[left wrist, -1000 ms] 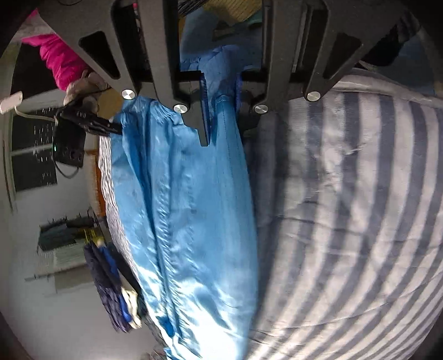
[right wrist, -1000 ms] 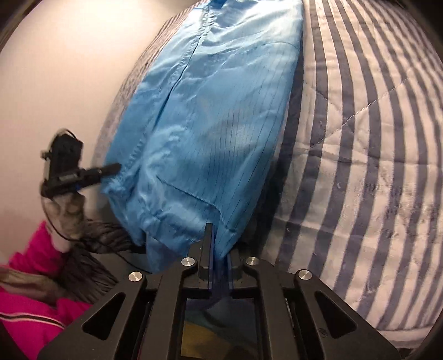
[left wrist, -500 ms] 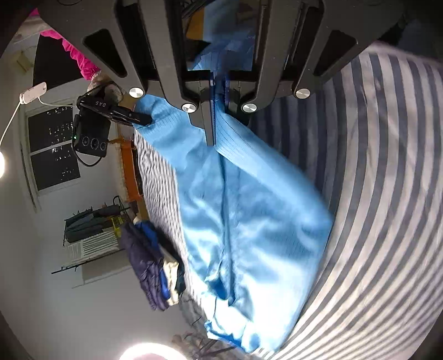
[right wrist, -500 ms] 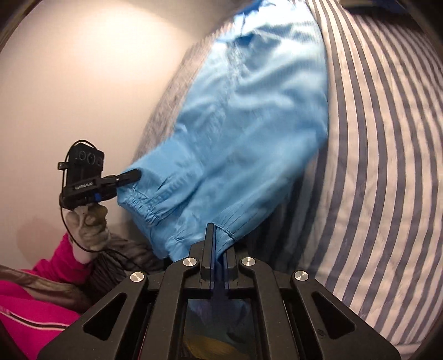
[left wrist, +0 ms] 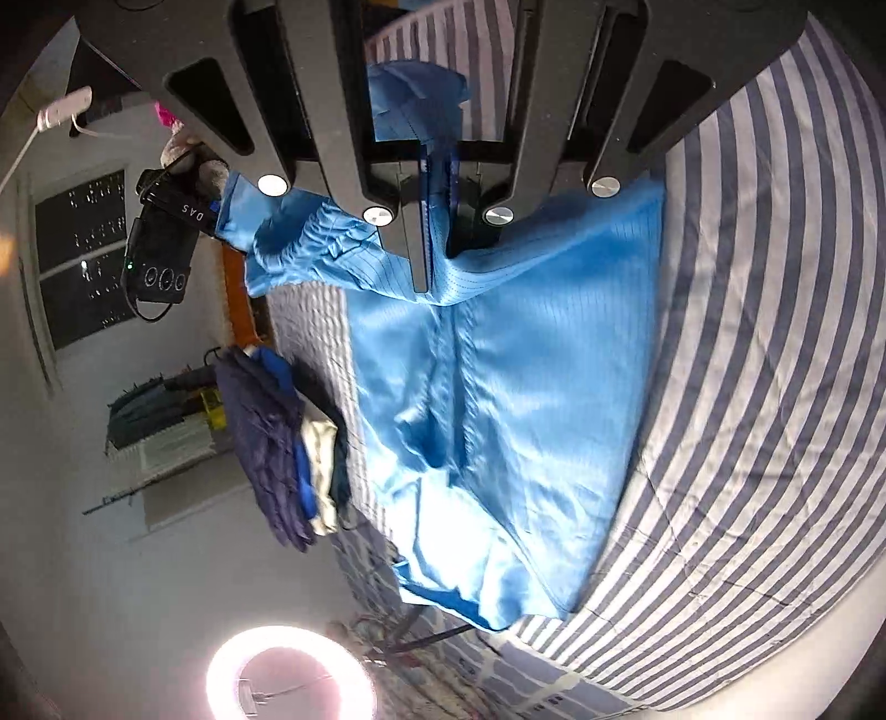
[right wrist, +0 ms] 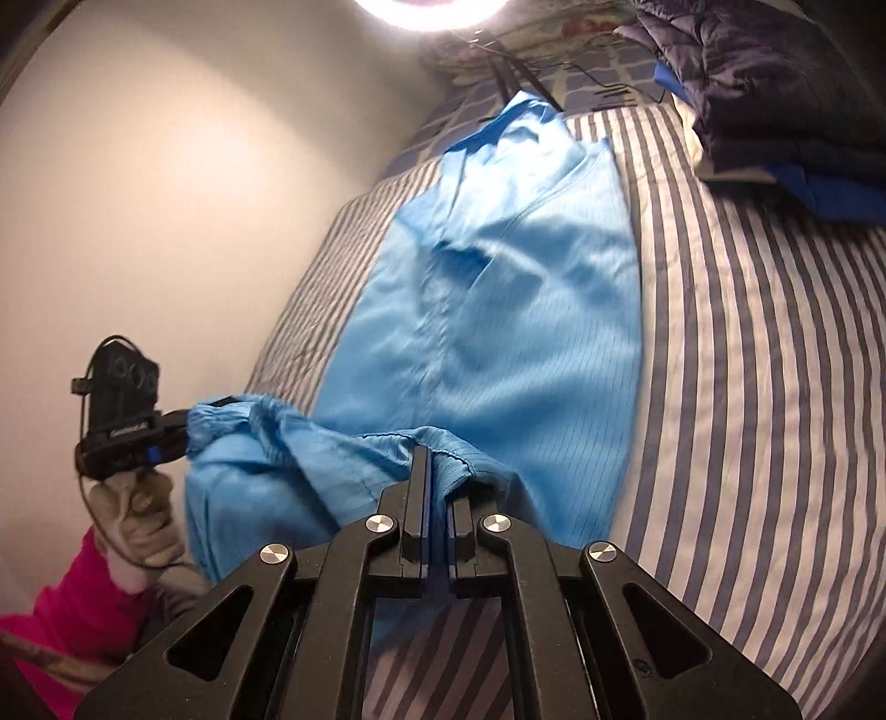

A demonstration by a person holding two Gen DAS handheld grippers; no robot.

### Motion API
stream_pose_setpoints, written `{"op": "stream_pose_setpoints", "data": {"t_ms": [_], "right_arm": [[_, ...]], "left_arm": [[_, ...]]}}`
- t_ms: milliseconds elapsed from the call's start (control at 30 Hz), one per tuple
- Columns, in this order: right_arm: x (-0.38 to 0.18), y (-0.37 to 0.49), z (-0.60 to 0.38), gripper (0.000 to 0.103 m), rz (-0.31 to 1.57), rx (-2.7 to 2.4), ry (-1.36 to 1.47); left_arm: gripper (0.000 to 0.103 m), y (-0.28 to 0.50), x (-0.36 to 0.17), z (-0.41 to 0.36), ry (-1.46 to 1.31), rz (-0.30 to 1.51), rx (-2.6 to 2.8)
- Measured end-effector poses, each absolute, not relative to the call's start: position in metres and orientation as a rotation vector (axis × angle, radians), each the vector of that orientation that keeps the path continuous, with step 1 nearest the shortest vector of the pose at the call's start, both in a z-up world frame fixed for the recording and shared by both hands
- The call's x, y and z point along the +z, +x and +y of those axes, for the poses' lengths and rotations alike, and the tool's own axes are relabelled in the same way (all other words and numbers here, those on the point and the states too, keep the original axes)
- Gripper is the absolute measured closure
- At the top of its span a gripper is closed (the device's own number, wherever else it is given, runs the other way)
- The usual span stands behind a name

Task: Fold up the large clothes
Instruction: 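Lift the hem with both tools and fold it toward the collar, then open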

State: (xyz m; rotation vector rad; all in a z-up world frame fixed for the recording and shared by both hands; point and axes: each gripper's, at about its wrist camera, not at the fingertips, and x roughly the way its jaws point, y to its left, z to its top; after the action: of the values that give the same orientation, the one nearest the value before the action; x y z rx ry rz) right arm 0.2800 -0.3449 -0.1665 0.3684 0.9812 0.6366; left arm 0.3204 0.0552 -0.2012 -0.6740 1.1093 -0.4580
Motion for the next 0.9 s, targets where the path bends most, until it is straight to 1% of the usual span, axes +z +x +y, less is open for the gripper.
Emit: {"op": "stream_pose_setpoints", "data": {"t_ms": [167, 400, 433, 467, 500, 533, 567, 600, 633, 700, 767, 900], "right_arm": [[-0.186, 0.325, -0.336, 0.1, 1.013, 0.58, 0.35], [-0.222, 0.357, -0.343, 0.1, 1.091, 0.532, 0.384], [-0.224, 0.358, -0.344, 0.099, 1.093, 0.535, 0.39], [-0.224, 0.358, -0.346, 0.098, 1.1, 0.539, 0.394], [-0.223, 0.358, -0.347, 0.097, 1.099, 0.543, 0.398], [-0.22, 0.358, -0.349, 0.096, 1.095, 0.55, 0.398], [-0.217, 0.357, -0.352, 0.094, 1.088, 0.557, 0.4], [-0.212, 0.354, -0.356, 0.089, 1.075, 0.567, 0.403], [-0.208, 0.352, -0.359, 0.086, 1.065, 0.575, 0.408], [-0.198, 0.342, -0.368, 0.061, 1.035, 0.583, 0.411], [-0.187, 0.332, -0.377, 0.056, 0.994, 0.564, 0.393], [-0.172, 0.31, -0.392, 0.056, 0.949, 0.606, 0.357]], "left_arm": [[0.101, 0.355, -0.229, 0.057, -0.69, 1.152, -0.414], [0.101, 0.38, -0.262, 0.06, -0.686, 1.209, -0.353], [0.098, 0.383, -0.265, 0.06, -0.688, 1.225, -0.348], [0.091, 0.386, -0.266, 0.06, -0.691, 1.231, -0.355], [0.078, 0.387, -0.265, 0.06, -0.694, 1.229, -0.361], [0.07, 0.387, -0.262, 0.063, -0.699, 1.217, -0.364], [0.056, 0.386, -0.256, 0.066, -0.7, 1.197, -0.359], [0.049, 0.388, -0.251, 0.067, -0.703, 1.18, -0.356], [0.049, 0.387, -0.244, 0.07, -0.708, 1.154, -0.362], [0.048, 0.384, -0.231, 0.077, -0.7, 1.12, -0.373], [0.048, 0.376, -0.218, 0.084, -0.677, 1.092, -0.385], [0.048, 0.353, -0.207, 0.082, -0.556, 1.094, -0.446]]}}
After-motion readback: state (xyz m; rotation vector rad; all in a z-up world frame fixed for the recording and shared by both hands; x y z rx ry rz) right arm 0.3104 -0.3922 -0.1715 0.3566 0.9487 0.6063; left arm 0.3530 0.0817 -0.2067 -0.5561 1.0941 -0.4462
